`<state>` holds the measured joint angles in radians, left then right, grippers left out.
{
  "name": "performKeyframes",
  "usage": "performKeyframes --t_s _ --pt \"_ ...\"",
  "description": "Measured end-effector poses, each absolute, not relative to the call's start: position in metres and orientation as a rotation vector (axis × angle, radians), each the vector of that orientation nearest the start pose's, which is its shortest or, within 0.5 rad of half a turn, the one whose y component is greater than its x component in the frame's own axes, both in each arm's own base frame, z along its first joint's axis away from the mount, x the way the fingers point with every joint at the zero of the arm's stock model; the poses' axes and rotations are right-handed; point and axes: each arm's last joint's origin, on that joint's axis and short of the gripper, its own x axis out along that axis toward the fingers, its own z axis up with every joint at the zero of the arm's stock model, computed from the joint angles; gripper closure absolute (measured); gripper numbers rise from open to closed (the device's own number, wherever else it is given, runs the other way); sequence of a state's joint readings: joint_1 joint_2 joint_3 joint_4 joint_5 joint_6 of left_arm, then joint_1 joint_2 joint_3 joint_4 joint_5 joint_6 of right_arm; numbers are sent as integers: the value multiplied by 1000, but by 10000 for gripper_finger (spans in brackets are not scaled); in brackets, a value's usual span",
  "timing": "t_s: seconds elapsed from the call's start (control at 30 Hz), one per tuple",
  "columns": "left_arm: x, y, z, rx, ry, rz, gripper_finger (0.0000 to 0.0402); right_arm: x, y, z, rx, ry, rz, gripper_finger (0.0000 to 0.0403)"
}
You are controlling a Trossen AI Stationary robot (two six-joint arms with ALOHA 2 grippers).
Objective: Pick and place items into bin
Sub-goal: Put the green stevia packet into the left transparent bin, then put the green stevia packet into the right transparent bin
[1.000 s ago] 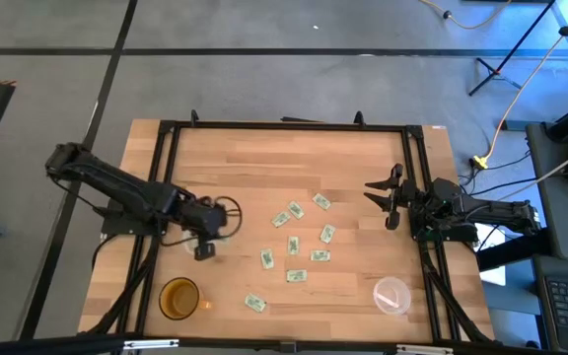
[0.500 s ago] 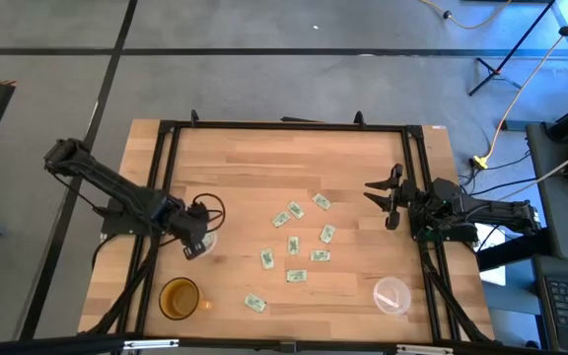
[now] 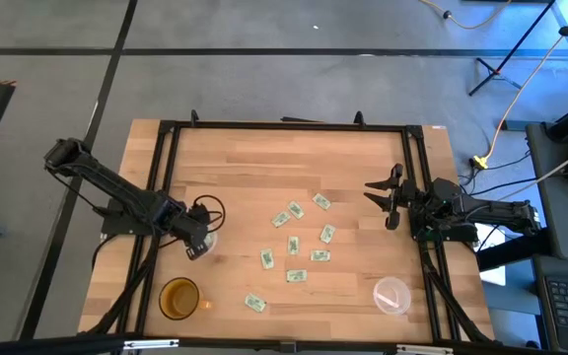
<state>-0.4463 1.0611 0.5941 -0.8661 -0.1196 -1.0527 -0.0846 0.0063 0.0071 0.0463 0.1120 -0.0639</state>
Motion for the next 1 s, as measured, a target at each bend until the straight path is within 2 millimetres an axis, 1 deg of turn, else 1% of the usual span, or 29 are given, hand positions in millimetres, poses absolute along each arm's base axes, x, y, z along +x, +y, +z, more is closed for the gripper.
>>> performKeyframes --t_s 0.2,0.27,0.37,0.5,0.63,0.7,0.8,0.87,1.0 --pt "147 -66 185 -495 1254 377 334 97 -11 170 -63 -41 -198 270" --pt "150 -68 193 -477 1236 340 327 97 -11 170 -63 -41 -198 270" --pt "158 -71 209 -424 1176 285 321 97 -11 170 -51 -43 -197 270" --pt "172 -73 231 -290 998 225 318 97 -11 172 -29 -67 -197 270" --pt "187 -74 244 -137 780 226 319 96 -11 178 -27 -132 -198 270" --pt "190 -70 246 -82 753 217 320 95 -11 182 -25 -168 -198 270" --pt "189 -59 251 -61 742 237 320 95 -11 186 -27 -216 -199 270" --pt "187 -51 254 -52 732 247 320 94 -11 189 -28 -244 -199 270" --pt "179 -37 257 -31 676 196 320 93 -11 191 -26 -268 -199 270"
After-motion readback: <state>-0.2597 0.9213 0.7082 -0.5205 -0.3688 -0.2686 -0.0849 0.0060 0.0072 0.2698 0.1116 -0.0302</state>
